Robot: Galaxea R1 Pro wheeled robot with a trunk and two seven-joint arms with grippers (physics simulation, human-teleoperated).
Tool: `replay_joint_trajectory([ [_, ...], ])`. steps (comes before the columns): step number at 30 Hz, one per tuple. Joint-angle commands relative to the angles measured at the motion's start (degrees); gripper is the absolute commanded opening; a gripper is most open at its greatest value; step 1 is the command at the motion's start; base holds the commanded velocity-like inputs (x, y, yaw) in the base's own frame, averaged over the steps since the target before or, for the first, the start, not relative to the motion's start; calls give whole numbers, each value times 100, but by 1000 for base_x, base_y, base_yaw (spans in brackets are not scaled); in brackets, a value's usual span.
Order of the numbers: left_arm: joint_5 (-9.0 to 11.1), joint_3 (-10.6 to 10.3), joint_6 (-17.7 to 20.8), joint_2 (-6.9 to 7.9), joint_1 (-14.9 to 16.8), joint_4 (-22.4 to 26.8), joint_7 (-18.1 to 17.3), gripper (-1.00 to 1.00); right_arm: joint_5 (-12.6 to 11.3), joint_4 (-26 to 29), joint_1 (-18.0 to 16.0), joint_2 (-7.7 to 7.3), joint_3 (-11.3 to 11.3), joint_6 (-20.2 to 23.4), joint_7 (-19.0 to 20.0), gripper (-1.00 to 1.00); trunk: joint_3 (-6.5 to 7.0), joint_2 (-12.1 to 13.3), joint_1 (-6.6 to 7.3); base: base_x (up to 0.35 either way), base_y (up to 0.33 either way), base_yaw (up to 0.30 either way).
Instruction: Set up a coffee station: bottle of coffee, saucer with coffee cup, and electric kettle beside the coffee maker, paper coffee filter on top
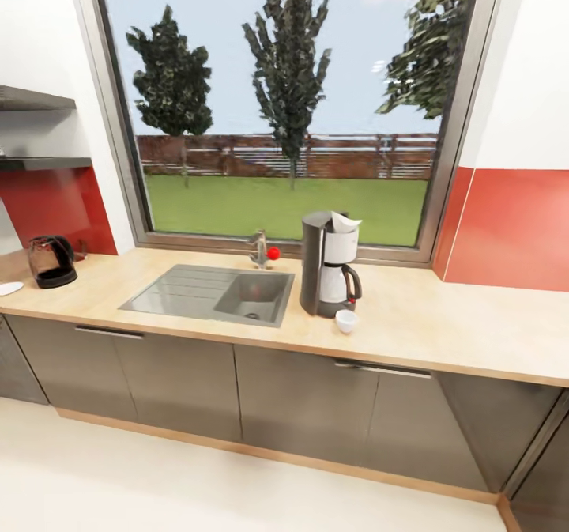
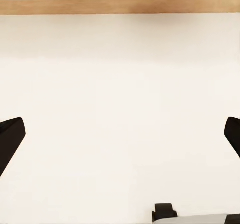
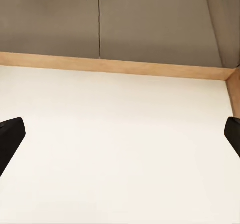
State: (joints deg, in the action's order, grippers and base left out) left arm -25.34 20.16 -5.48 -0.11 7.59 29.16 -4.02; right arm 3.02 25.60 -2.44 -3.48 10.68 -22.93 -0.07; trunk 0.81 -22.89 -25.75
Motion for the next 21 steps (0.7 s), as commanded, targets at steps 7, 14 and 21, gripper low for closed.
replay_joint_trajectory([
  [7, 38, 67, -19, 7, 24, -6, -38, 100, 37, -16, -2, 5, 20, -18, -5, 100, -2, -3, -3, 147, 284, 141],
  [14, 173, 75, -15, 12, 38, -6, -38, 100, 40, -20, -2, 5, 14, -18, -5, 100, -2, -3, -3, 143, 287, 265],
  [21, 218, 75, -23, 19, 40, -5, -38, 100, 41, -20, -2, 5, 8, -18, -2, 100, -1, -3, -3, 194, 287, 277],
])
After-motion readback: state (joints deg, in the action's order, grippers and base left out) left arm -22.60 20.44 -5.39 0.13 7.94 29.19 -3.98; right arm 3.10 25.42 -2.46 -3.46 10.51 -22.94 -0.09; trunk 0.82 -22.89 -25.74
